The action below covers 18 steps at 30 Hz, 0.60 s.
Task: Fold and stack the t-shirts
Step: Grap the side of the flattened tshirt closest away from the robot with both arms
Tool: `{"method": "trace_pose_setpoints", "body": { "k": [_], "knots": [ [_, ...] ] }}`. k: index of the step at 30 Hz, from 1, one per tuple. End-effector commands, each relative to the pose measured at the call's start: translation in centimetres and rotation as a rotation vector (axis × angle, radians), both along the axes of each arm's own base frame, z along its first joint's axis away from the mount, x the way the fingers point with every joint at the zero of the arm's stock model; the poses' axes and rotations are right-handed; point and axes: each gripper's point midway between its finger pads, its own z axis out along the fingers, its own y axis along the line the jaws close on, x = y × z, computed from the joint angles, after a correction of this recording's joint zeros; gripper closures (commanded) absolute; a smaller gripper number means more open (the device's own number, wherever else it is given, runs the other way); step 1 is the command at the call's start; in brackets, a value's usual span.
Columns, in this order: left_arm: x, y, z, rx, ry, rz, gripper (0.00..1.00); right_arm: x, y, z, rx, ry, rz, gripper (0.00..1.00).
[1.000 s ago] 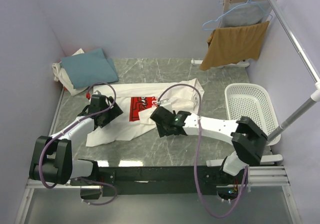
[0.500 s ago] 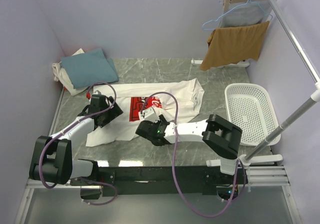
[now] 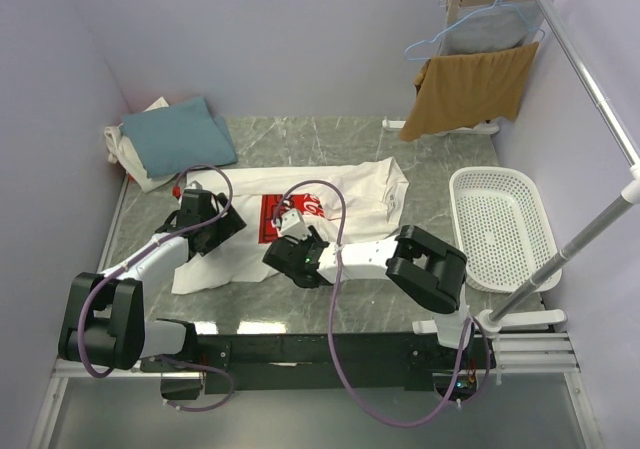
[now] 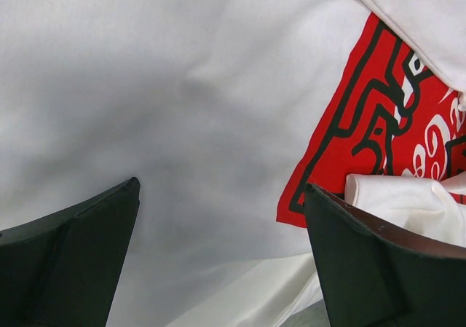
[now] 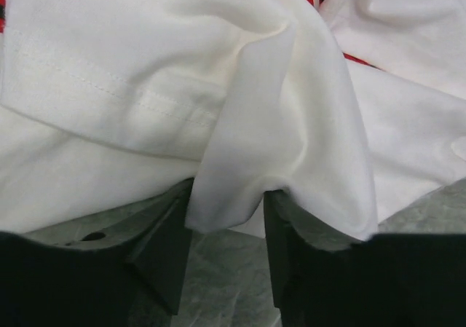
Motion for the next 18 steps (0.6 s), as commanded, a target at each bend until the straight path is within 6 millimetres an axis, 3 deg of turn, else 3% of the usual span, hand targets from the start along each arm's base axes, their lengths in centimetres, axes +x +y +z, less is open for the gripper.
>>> {"method": "trace_pose_setpoints", "body": {
  "k": [1, 5, 6, 9, 15, 18],
  "knots": [
    [0.6, 0.1, 0.7, 0.015, -0.040, -0.005, 0.01, -0.6, -2.0, -2.8, -0.036, 0.078, -0.042, 0.54],
    [0.6, 0.1, 0.6, 0.017, -0.039, -0.003, 0.01, -0.5, -2.7, -2.8, -0.031, 0.072, -0.072, 0.75],
    [0.6, 0.1, 0.6, 0.016, -0.040, -0.002, 0.01, -0.5, -2.9, -2.8, -0.026, 0.072, -0.083, 0.86],
    [0.6, 0.1, 0.5, 0.015, -0.035, -0.005, 0.01, -0.2, -3.6, -2.5, -0.025, 0.055, -0.115, 1.00],
    [0.4, 0.0, 0.5, 0.013, -0.034, -0.008, 0.00, -0.5, -4.3, 0.2, 0.037, 0.050, -0.138, 1.00],
    [0.5, 0.0, 0.7, 0.016, -0.038, -0.012, 0.00, -1.9, -5.1, 3.3, 0.121, 0.077, -0.152, 1.00]
  ]
}}
